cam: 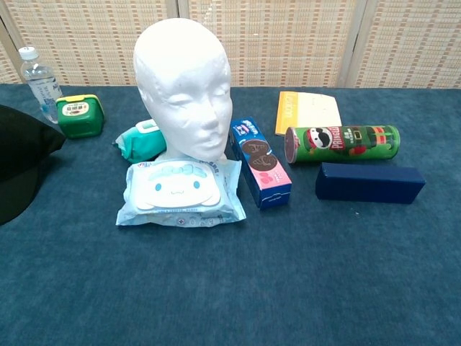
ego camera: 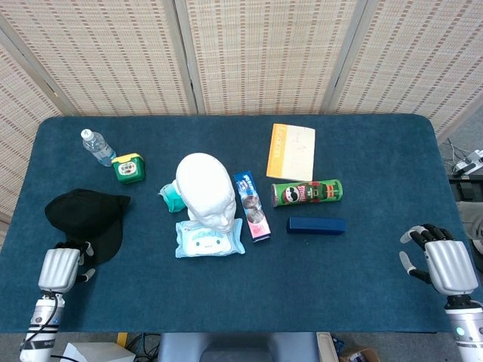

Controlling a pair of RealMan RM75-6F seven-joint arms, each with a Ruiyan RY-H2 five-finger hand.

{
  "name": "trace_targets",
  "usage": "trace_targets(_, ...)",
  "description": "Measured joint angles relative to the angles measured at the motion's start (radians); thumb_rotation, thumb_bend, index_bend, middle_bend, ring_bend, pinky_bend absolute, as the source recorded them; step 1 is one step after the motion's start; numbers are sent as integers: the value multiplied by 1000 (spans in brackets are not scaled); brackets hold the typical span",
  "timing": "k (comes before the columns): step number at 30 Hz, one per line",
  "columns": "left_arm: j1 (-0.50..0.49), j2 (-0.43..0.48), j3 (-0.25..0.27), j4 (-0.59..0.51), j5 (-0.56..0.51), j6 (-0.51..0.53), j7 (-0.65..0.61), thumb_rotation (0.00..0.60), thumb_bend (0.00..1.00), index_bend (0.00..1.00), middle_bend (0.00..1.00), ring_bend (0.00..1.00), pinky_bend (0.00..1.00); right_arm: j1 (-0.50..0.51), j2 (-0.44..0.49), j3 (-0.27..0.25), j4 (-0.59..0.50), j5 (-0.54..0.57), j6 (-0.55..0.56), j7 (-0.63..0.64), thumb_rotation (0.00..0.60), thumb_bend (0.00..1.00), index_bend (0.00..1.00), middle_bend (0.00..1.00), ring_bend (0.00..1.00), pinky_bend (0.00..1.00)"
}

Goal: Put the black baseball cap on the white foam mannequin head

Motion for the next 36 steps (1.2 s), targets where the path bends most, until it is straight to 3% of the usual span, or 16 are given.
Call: trace_targets(36,-14,-83,-36,139,-55,-50,-50,600,0,527,684,419,427,1,1,1,-1,3,-2,0,600,369,456,404,285,332)
